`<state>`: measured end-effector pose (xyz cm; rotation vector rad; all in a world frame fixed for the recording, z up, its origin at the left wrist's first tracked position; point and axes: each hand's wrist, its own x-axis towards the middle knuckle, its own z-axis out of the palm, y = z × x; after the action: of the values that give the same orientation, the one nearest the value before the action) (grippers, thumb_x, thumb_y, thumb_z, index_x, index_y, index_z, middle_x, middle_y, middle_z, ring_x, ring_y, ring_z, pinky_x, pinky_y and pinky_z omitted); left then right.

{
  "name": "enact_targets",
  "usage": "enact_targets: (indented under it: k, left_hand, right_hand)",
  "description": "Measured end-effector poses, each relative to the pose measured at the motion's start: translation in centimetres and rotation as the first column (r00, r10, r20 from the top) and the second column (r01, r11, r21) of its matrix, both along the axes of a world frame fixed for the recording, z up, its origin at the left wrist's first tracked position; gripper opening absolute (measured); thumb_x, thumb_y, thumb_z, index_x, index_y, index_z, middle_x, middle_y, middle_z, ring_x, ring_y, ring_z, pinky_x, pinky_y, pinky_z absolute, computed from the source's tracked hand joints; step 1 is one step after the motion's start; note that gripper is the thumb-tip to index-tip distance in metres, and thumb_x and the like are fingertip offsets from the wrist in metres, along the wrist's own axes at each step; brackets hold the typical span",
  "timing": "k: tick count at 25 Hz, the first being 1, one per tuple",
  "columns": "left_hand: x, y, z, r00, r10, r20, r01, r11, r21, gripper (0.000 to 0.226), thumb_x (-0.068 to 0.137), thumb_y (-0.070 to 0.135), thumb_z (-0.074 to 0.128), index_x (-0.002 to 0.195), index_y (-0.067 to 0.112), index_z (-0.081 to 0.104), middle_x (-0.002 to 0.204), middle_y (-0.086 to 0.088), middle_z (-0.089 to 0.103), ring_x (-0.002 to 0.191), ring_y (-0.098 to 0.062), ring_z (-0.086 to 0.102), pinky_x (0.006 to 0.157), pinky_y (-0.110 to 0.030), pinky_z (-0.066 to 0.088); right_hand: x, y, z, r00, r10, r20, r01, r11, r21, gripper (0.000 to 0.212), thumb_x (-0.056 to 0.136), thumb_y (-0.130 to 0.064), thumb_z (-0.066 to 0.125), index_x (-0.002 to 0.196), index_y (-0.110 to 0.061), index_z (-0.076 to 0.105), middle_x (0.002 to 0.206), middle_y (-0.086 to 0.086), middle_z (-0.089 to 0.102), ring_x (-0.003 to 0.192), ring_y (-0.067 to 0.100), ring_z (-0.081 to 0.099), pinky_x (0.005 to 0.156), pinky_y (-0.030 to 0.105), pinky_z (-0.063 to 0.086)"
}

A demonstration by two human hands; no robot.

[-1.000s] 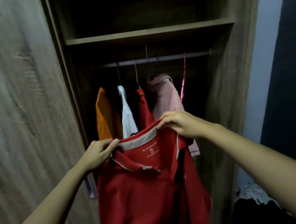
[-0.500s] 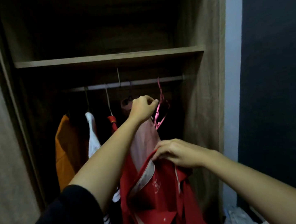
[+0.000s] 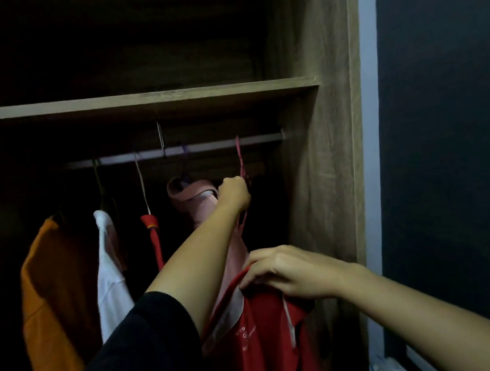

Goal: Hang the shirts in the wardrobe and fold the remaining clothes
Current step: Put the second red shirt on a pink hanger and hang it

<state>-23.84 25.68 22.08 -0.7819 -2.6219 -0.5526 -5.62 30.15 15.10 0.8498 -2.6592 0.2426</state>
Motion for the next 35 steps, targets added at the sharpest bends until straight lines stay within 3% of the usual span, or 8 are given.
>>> enact_targets:
  k: [5, 11, 16, 20, 23, 29, 32, 35]
  left_hand:
    - [-1.3, 2.3, -1.4, 0.996, 0.027, 0.082, -0.029, 0.999, 0.02, 0.031, 0.091, 0.008, 0.052, 0.12, -0.003, 0.057, 0.123, -0.024, 0.058, 0.116, -0.039, 0.055, 0.093, -0.041, 0.045]
    - [0.4, 2.4, 0.1, 0.998, 0.03, 0.048, -0.043, 0.956, 0.292, 0.031, 0.089, 0.006, 0.045, 0.114, -0.007, 0.058, 0.118, -0.03, 0.058, 0.111, -0.046, 0.054, 0.091, -0.045, 0.045]
    - [2.4, 0.2, 1.4, 0.995, 0.017, 0.095, -0.046, 0.946, 0.32, 0.032, 0.085, 0.008, 0.046, 0.108, -0.008, 0.059, 0.114, -0.03, 0.06, 0.107, -0.044, 0.057, 0.087, -0.041, 0.047]
    - [4.9, -5.8, 0.8, 0.983, -0.092, 0.158, 0.024, 0.923, 0.384, 0.025, 0.079, 0.007, 0.044, 0.09, -0.001, 0.065, 0.089, -0.024, 0.07, 0.075, -0.032, 0.069, 0.061, -0.032, 0.056]
    - [7.2, -11.5, -0.9, 0.956, -0.2, 0.215, 0.058, 0.846, 0.53, 0.016, 0.083, 0.009, 0.046, 0.077, 0.01, 0.06, 0.06, -0.01, 0.064, 0.036, -0.014, 0.055, 0.035, -0.016, 0.037]
    - [12.5, -23.5, -8.1, 0.981, -0.17, 0.089, 0.075, 0.769, 0.635, 0.036, 0.097, 0.037, 0.044, 0.068, 0.016, 0.05, 0.063, -0.002, 0.057, 0.051, -0.012, 0.049, 0.047, -0.027, 0.036]
    - [14.9, -28.9, -10.4, 0.951, -0.3, 0.073, 0.171, 0.71, 0.683, 0.019, 0.099, 0.027, 0.04, 0.09, 0.029, 0.056, 0.084, 0.005, 0.064, 0.06, 0.0, 0.051, 0.061, -0.02, 0.04]
    - [16.6, -33.0, -11.5, 0.957, -0.253, 0.142, 0.11, 0.768, 0.631, 0.015, 0.093, 0.015, 0.039, 0.101, 0.024, 0.048, 0.076, 0.006, 0.065, 0.055, -0.004, 0.047, 0.058, -0.023, 0.039]
  right_hand:
    - [-0.4, 1.4, -0.3, 1.0, -0.016, -0.001, 0.016, 1.0, -0.011, 0.032, 0.088, 0.0, 0.051, 0.114, -0.013, 0.065, 0.116, 0.004, 0.058, 0.106, 0.015, 0.056, 0.089, 0.02, 0.04]
    - [-0.3, 1.8, -0.4, 0.999, -0.036, -0.007, 0.037, 0.999, 0.019, 0.034, 0.088, 0.0, 0.05, 0.115, -0.015, 0.065, 0.117, 0.003, 0.058, 0.107, 0.015, 0.055, 0.089, 0.026, 0.043]
    - [0.5, 0.7, -0.6, 0.999, -0.042, -0.017, 0.043, 0.998, 0.048, 0.031, 0.089, -0.004, 0.049, 0.115, -0.014, 0.064, 0.113, 0.005, 0.059, 0.105, 0.02, 0.058, 0.086, 0.033, 0.048]
    - [1.4, -1.5, -0.8, 0.999, -0.046, -0.011, 0.047, 0.996, 0.076, 0.029, 0.092, -0.007, 0.048, 0.115, -0.013, 0.064, 0.113, 0.005, 0.059, 0.104, 0.022, 0.058, 0.085, 0.036, 0.049]
    - [1.8, -3.8, -1.3, 0.999, -0.03, 0.019, 0.028, 0.996, 0.082, 0.027, 0.094, -0.012, 0.046, 0.114, -0.014, 0.064, 0.113, 0.004, 0.059, 0.104, 0.021, 0.059, 0.086, 0.034, 0.048]
    - [3.4, -9.2, -2.8, 0.998, -0.012, 0.068, 0.009, 0.998, 0.056, 0.026, 0.096, -0.012, 0.047, 0.116, -0.014, 0.064, 0.119, 0.003, 0.058, 0.108, 0.018, 0.057, 0.091, 0.028, 0.045]
    - [4.2, -12.2, -3.4, 0.995, -0.015, 0.1, 0.008, 0.997, 0.07, 0.028, 0.095, -0.012, 0.049, 0.119, -0.015, 0.063, 0.123, 0.002, 0.056, 0.112, 0.018, 0.056, 0.094, 0.024, 0.041]
    - [4.5, -14.5, -3.6, 0.992, -0.036, 0.125, 0.023, 0.995, 0.098, 0.032, 0.093, -0.01, 0.051, 0.123, -0.014, 0.06, 0.128, 0.004, 0.053, 0.117, 0.02, 0.053, 0.099, 0.027, 0.039]
